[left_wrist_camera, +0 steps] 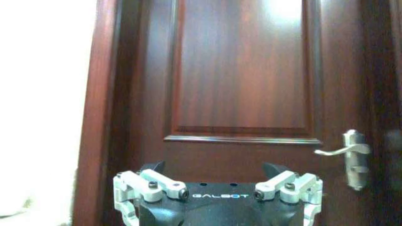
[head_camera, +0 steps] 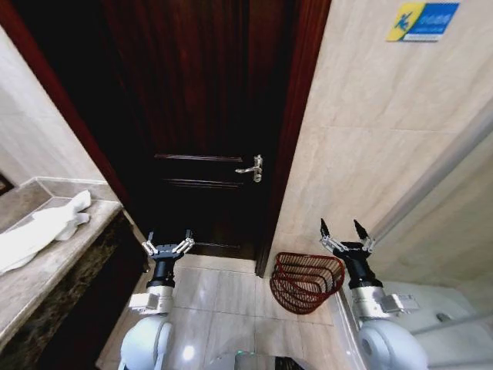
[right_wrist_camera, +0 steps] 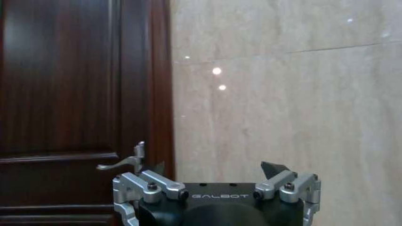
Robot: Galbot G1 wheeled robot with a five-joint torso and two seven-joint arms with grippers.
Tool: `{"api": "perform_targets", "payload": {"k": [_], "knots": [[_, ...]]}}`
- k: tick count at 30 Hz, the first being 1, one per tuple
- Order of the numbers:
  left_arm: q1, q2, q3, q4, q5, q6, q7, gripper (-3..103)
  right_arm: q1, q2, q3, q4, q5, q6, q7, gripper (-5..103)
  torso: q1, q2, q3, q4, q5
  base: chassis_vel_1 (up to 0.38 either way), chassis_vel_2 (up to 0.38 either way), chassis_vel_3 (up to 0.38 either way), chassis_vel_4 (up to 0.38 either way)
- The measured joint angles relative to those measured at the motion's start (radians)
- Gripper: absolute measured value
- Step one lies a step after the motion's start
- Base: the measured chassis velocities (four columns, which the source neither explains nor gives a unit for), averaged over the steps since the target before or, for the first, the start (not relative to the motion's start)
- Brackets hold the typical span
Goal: Discard the used towel into the hamper.
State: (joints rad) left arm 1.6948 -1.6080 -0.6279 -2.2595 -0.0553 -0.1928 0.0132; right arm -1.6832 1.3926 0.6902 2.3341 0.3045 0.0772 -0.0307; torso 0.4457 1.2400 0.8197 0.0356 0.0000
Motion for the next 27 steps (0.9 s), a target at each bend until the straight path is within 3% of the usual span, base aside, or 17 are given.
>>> {"api": "perform_targets", "payload": {"k": [27], "knots": [[0.000, 0.000, -0.006, 0.000, 0.005, 0.001, 0.000, 100, 0.004, 0.000, -0.001, -0.002, 0.001, -0.002, -0.007, 100, 0.000, 0.000, 0.000, -0.0002, 0.0000, 0.117, 0.111, 0.116, 0.114]]}}
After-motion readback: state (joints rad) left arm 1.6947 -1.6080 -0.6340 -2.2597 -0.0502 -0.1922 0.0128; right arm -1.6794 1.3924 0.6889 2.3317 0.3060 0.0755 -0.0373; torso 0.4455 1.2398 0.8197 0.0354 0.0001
